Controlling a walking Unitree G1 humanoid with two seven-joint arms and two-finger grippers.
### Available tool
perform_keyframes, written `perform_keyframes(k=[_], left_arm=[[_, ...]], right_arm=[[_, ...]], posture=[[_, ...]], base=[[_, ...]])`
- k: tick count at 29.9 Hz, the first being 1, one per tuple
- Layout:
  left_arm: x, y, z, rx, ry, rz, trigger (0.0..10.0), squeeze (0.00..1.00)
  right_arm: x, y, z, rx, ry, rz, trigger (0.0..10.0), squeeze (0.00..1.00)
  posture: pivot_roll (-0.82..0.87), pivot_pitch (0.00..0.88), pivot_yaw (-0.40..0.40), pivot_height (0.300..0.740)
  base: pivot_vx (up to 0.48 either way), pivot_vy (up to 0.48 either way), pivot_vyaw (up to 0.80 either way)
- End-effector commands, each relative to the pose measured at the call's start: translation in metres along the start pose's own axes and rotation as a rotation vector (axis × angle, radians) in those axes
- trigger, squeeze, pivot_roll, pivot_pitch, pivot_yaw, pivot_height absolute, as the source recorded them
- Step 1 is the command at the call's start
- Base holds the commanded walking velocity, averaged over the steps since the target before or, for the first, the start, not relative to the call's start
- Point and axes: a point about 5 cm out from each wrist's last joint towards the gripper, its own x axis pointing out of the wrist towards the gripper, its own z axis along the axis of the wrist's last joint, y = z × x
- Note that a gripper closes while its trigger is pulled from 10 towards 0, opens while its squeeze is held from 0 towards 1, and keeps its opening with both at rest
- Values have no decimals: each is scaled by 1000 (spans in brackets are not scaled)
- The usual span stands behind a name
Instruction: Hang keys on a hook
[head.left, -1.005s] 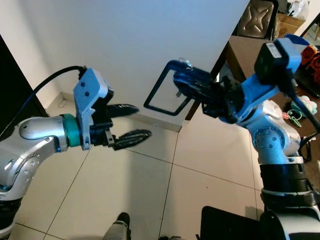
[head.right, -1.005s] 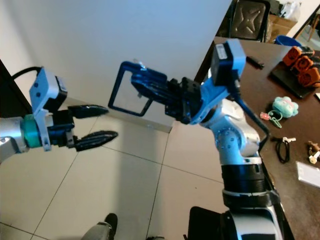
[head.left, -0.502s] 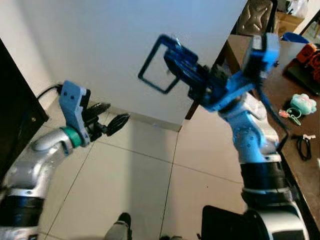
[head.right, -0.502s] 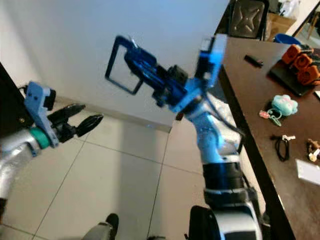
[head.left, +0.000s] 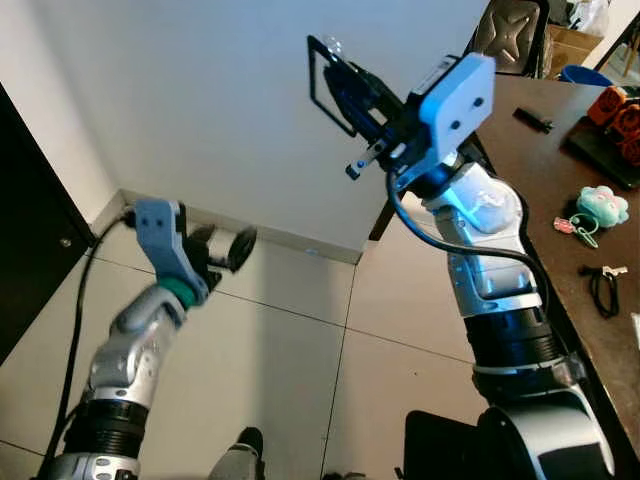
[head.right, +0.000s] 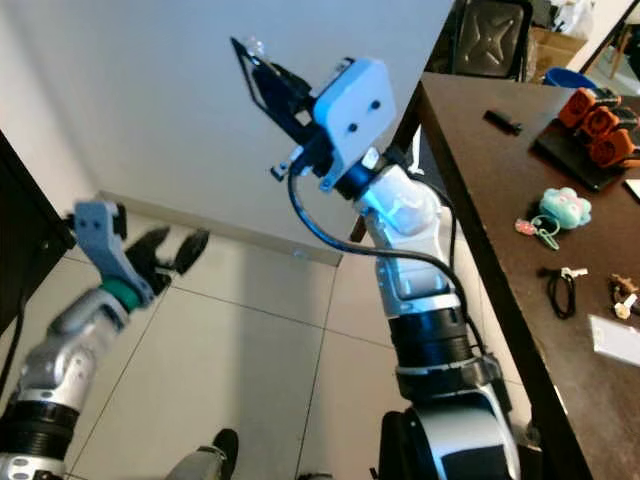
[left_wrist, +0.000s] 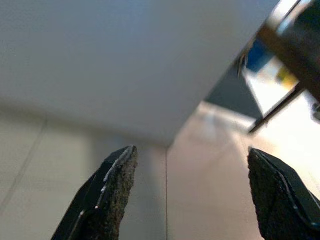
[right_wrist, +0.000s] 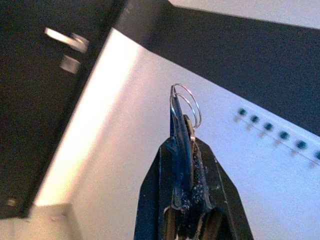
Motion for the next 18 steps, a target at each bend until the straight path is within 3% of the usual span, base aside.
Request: perform_keyframes(k=[1, 9, 10, 12, 13, 14, 15, 16, 17, 18], left_arm=[[-8, 6, -28, -6, 76, 40, 10000, 0], [-26, 25, -63, -34, 184, 127, 10000, 0], [-33, 31, -74, -50, 215, 155, 10000, 0], [-33, 31, -74, -50, 215, 155, 10000, 0], [-44, 39, -87, -66, 253, 197, 10000, 0], [-44, 39, -87, -66, 253, 197, 10000, 0], [-57, 46, -102, -86, 305, 248, 10000, 0], [-57, 46, -102, -86, 305, 248, 10000, 0], [-71, 52, -118, -106, 362, 301, 10000, 0], [-71, 52, -118, -106, 362, 301, 10000, 0]], right_arm=[[-3, -4, -4, -43, 14, -55, 0, 0], [-6, -7, -13, -68, 62, -112, 0, 0], [-7, -8, -16, -63, 77, -129, 1451, 0], [-7, -8, -16, -63, 77, -129, 1451, 0], [-8, -8, -19, -55, 90, -141, 10000, 0], [-8, -8, -19, -55, 90, -141, 10000, 0], [-9, -8, -22, -32, 101, -160, 10000, 0], [-9, -8, -22, -32, 101, -160, 10000, 0], [-10, -7, -28, 14, 128, -180, 10000, 0], [-10, -7, -28, 14, 128, -180, 10000, 0]], posture=[[87, 101, -15, 740], [86, 100, -11, 740], [86, 100, -11, 740], [86, 100, -11, 740], [85, 97, -10, 740], [85, 97, -10, 740], [86, 92, -12, 740], [86, 92, -12, 740], [86, 92, -12, 740], [86, 92, -12, 740]], base=[[0, 0, 0], [0, 0, 0], [0, 0, 0], [0, 0, 0], [262, 0, 0], [262, 0, 0], [345, 0, 0], [345, 0, 0], [349, 0, 0], [349, 0, 0]])
